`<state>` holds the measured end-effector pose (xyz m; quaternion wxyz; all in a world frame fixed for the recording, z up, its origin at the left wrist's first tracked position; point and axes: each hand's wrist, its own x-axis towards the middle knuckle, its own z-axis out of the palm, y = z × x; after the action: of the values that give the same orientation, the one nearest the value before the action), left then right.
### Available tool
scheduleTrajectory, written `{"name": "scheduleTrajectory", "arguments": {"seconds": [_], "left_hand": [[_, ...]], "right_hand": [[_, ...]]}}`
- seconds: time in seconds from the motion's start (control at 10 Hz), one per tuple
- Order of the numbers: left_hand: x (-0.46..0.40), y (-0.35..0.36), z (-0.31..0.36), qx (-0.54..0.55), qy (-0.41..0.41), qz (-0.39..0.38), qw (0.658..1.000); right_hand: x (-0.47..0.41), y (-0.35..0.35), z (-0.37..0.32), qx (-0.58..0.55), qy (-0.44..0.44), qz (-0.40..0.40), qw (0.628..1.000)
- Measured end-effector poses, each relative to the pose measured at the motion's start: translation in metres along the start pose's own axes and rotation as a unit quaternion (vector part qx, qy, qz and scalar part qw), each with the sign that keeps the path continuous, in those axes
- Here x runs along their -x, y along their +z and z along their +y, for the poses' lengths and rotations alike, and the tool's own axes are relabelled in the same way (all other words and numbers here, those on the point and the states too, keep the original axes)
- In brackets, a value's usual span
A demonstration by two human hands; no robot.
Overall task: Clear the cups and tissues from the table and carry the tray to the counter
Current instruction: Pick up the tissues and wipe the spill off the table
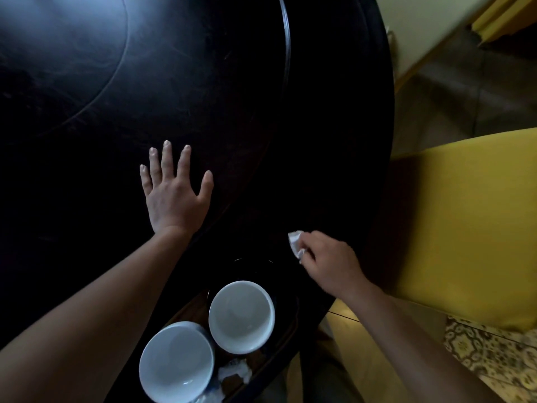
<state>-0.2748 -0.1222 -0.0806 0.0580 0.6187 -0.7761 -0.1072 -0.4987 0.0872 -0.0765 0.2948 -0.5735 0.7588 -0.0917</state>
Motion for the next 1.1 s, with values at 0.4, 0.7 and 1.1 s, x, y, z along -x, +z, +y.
{"name": "scheduleTrajectory", "arguments": {"seconds": [0.4, 0.7, 1.1], "left_hand": [[-0.001, 0.000, 0.001, 0.002, -0.002, -0.001, 1.000], [0.000, -0.001, -0.001, 0.000, -0.002, 0.000, 1.000], [0.000, -0.001, 0.001, 0.003, -0.004, 0.002, 1.000]], "right_hand": [[0.012, -0.043, 0.051, -0.110, 0.105, 0.099, 0.983], [-0.002, -0.035, 0.069, -0.100, 0.172, 0.111, 0.974], [0.054, -0.008, 0.020, 0.058, -0.051, -0.116, 0.990]]}}
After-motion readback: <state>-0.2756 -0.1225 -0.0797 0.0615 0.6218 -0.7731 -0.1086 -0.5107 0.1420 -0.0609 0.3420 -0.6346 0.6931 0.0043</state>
